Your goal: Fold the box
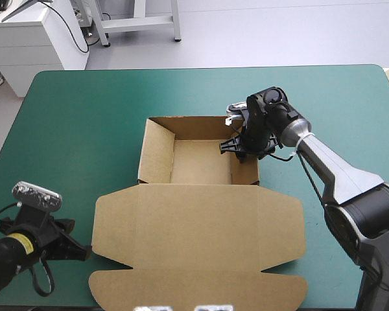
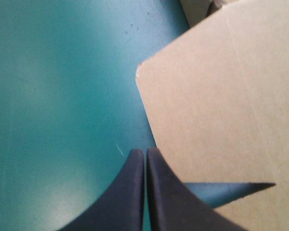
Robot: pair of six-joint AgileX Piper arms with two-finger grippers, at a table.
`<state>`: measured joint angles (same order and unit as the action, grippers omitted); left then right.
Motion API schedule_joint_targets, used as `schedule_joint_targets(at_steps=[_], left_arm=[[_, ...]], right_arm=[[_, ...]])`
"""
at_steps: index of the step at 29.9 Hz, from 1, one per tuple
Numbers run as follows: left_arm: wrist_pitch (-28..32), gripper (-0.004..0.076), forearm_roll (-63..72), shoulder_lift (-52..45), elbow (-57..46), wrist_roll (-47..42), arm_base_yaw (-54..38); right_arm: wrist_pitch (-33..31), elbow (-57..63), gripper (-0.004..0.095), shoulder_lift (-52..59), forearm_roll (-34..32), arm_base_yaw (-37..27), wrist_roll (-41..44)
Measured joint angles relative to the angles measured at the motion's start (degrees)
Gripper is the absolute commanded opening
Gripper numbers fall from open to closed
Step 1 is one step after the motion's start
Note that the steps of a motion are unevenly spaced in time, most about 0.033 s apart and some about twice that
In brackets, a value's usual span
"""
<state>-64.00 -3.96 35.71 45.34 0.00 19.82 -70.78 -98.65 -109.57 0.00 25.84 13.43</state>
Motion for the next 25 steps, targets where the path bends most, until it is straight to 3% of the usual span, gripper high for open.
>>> schedule_joint_targets(at_steps=[5, 6, 9, 10, 25], left_arm=[[0.0, -0.0008, 0.0, -7.5, -8.5, 0.0, 0.0], [0.0, -0.0008, 0.0, -8.6, -9.8, 0.0, 0.0], [0.2, -0.0008, 0.1, -11.7, -14.1, 0.0, 0.0], [0.2, -0.0008, 0.1, -13.0, -15.3, 0.0, 0.0], [0.8, -0.0008, 0.2, -17.9, -18.0, 0.0, 0.0]], right_arm=[[0.2, 0.0, 0.0439, -1.6, 1.9, -0.3, 0.0], [0.2, 0.0, 0.0377, -1.7, 2.1, -0.3, 0.0], [0.2, 0.0, 0.0045, -2.0, 1.8, -0.4, 0.0], [0.2, 0.0, -0.0023, -2.1, 1.6, -0.5, 0.0], [1.0, 0.0, -0.0021, -2.2, 1.2, -0.7, 0.6]])
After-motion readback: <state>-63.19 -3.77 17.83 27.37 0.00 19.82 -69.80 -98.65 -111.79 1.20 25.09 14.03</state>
